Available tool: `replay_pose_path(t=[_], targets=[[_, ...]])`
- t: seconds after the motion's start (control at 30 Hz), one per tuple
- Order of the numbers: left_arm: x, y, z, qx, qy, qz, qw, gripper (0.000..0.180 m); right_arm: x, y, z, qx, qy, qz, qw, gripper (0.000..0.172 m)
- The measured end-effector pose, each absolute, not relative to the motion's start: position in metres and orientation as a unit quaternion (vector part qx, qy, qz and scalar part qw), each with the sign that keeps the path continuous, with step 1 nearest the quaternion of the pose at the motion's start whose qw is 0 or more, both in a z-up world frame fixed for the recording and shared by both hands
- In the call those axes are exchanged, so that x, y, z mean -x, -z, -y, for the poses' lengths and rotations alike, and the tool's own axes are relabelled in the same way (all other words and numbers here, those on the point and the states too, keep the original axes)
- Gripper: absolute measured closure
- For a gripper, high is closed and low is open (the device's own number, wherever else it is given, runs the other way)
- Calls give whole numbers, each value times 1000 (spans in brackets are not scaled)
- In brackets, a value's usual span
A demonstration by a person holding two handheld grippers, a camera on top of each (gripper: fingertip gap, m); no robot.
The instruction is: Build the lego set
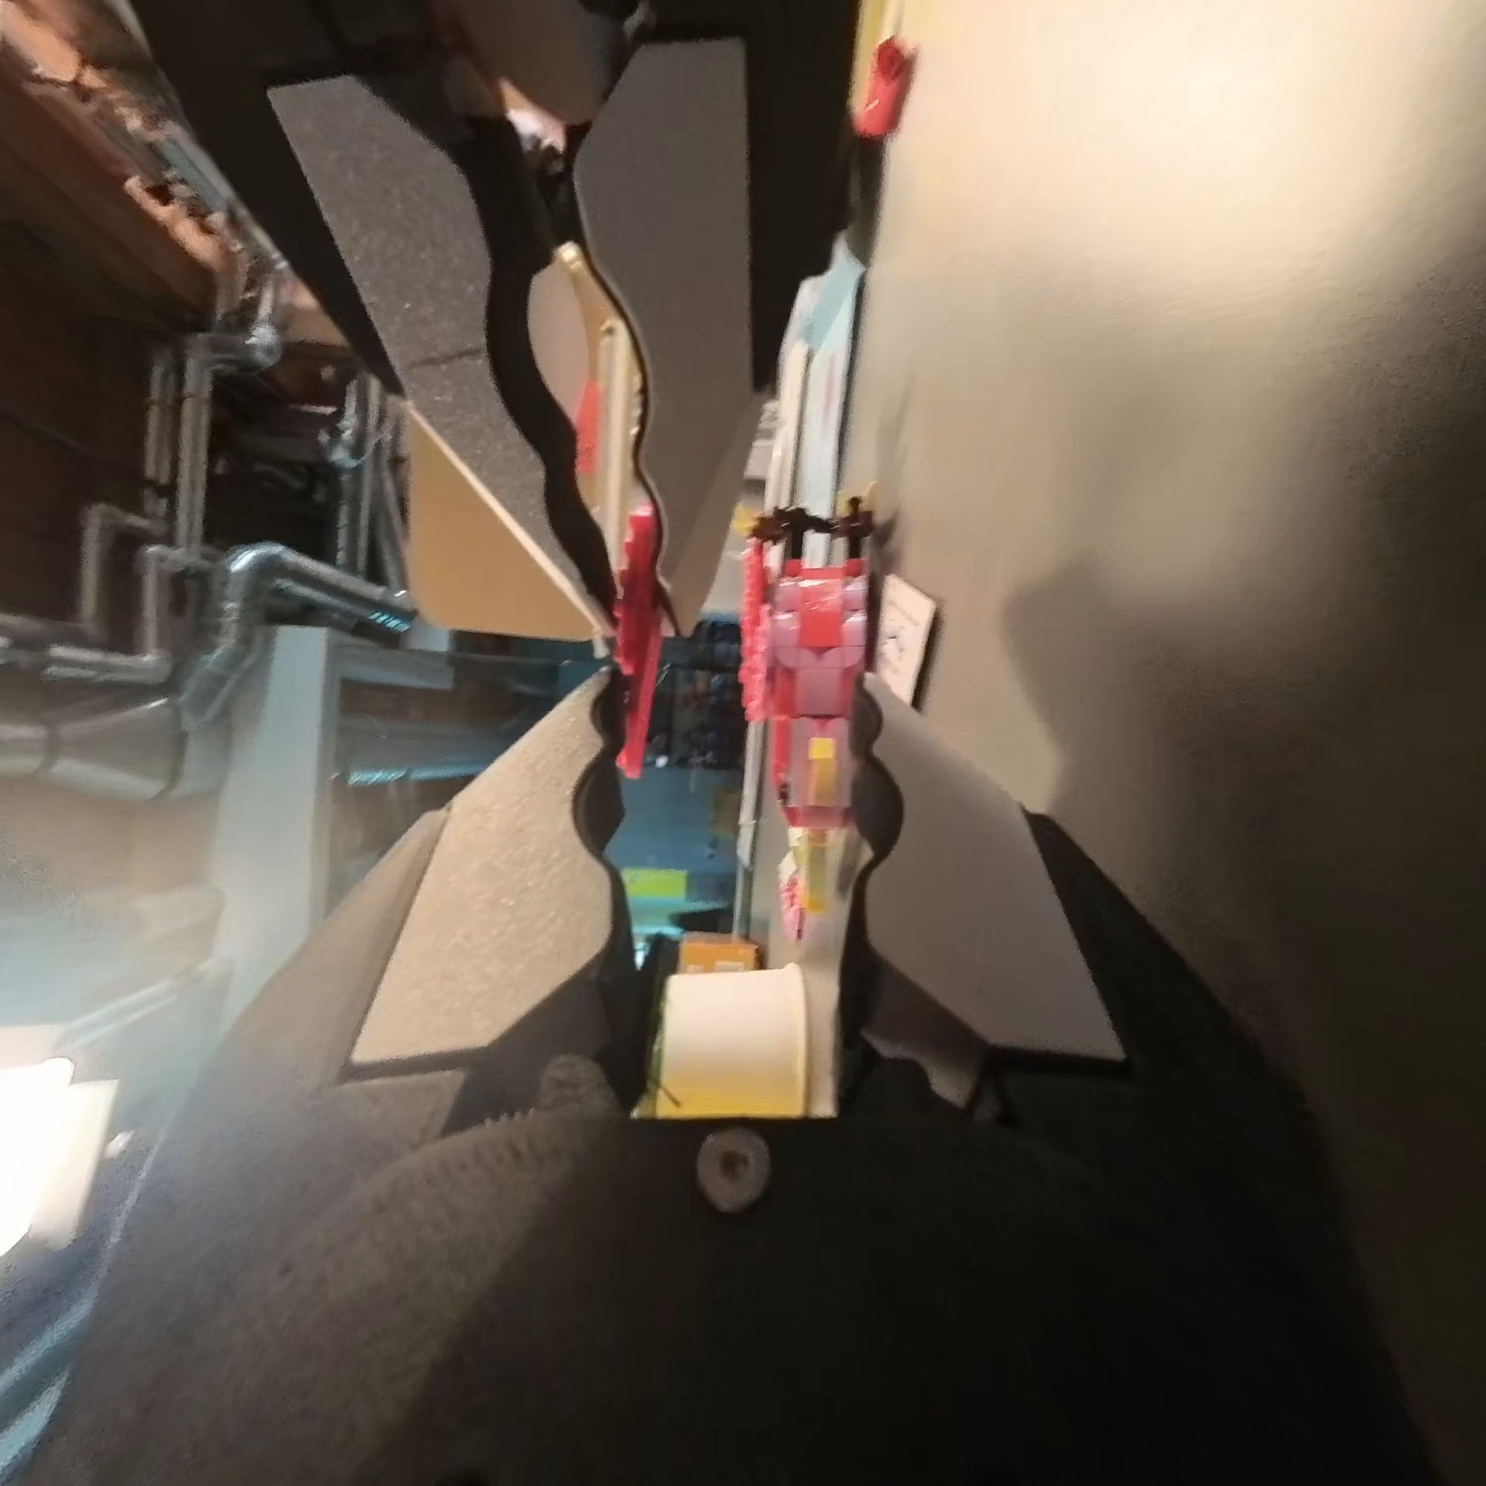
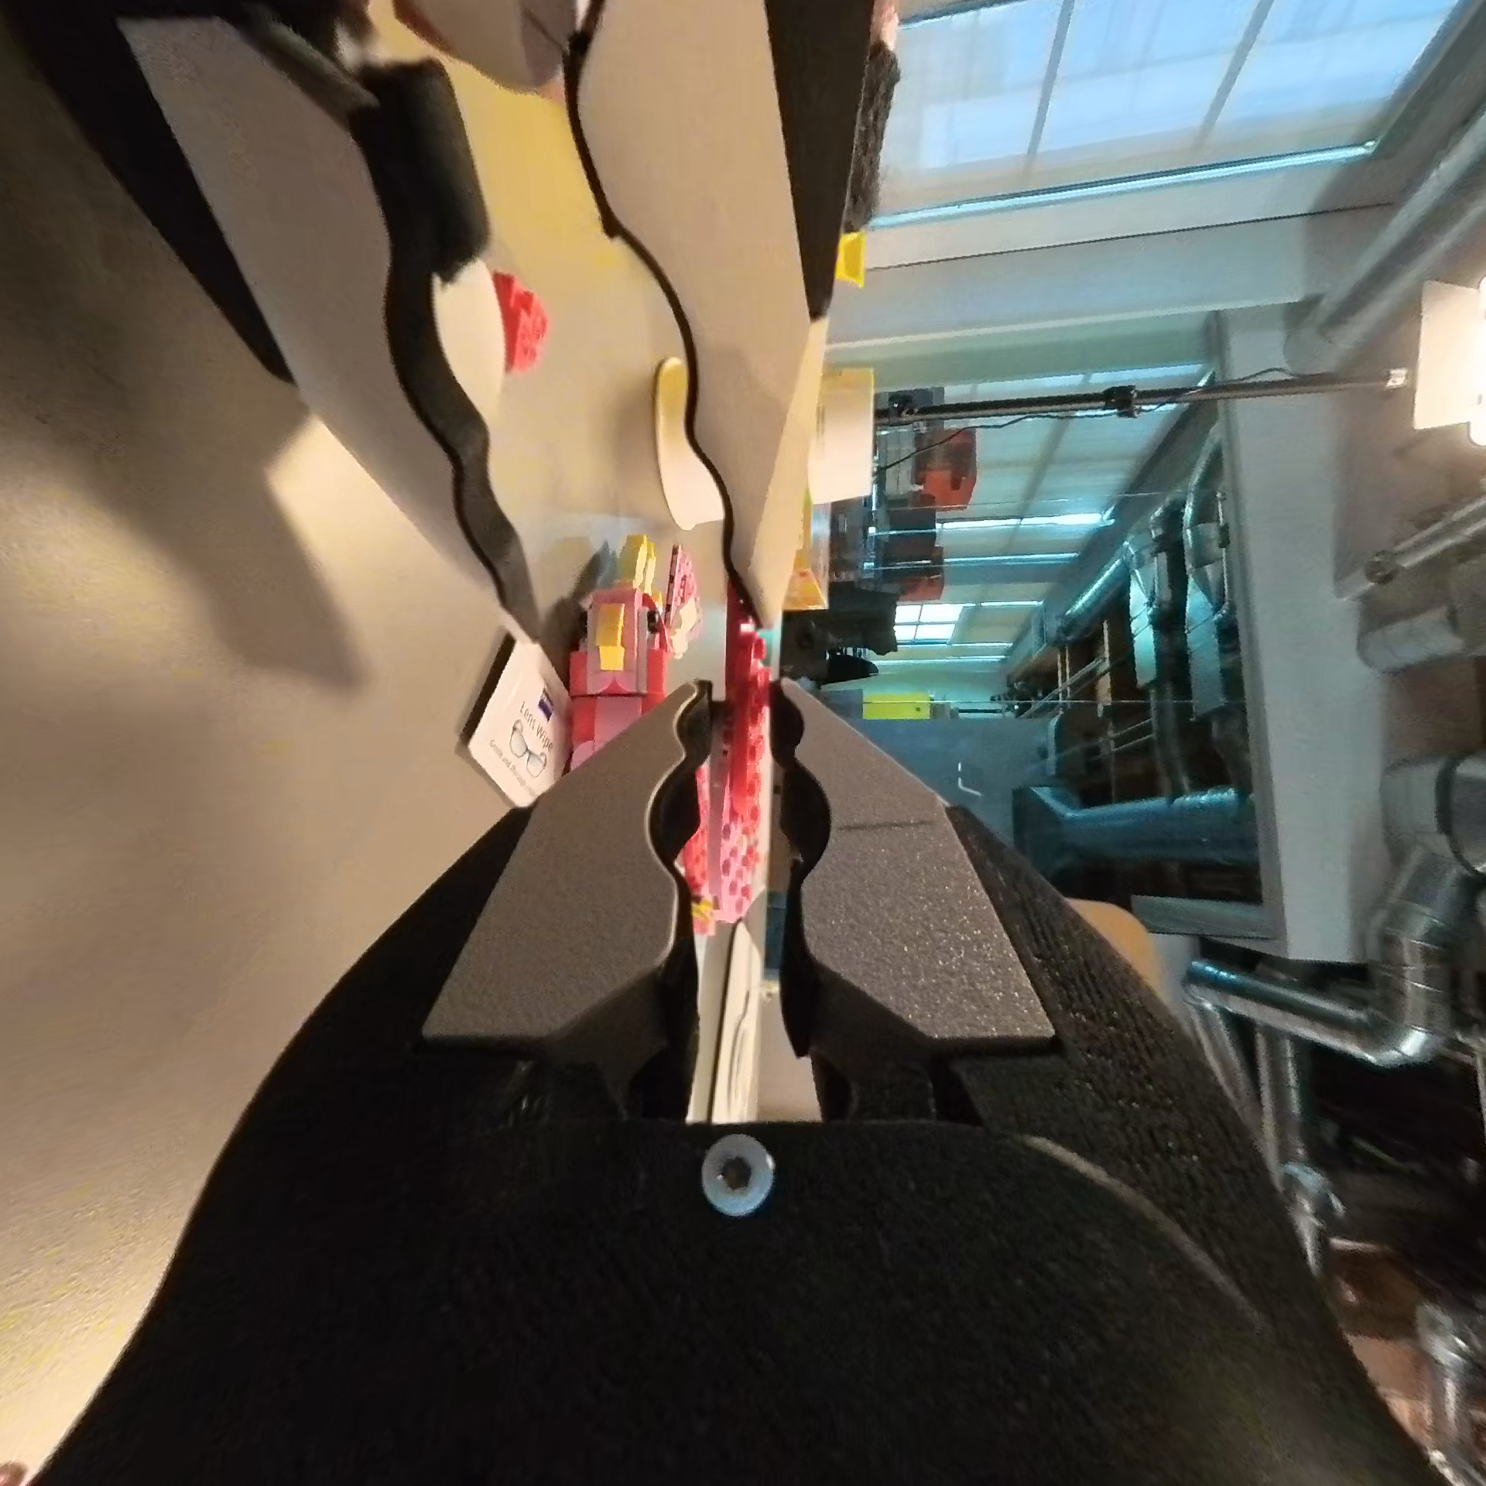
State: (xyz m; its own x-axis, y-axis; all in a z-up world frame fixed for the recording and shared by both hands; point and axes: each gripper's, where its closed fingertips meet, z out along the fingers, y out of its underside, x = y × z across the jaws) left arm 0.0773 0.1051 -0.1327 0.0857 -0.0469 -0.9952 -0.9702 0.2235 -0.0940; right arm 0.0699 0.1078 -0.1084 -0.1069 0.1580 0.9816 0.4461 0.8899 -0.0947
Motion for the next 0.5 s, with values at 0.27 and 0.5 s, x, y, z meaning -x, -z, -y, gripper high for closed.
replay_pose_path(t=[0.27,0.5], targets=[[-70,114,-104,447,-414,-513,605,129,-73,106,-103,205,86,732,644,160],[-78,105,-103,400,-435,-521,616,165,-73,107,-97,191,76,738,643,160]])
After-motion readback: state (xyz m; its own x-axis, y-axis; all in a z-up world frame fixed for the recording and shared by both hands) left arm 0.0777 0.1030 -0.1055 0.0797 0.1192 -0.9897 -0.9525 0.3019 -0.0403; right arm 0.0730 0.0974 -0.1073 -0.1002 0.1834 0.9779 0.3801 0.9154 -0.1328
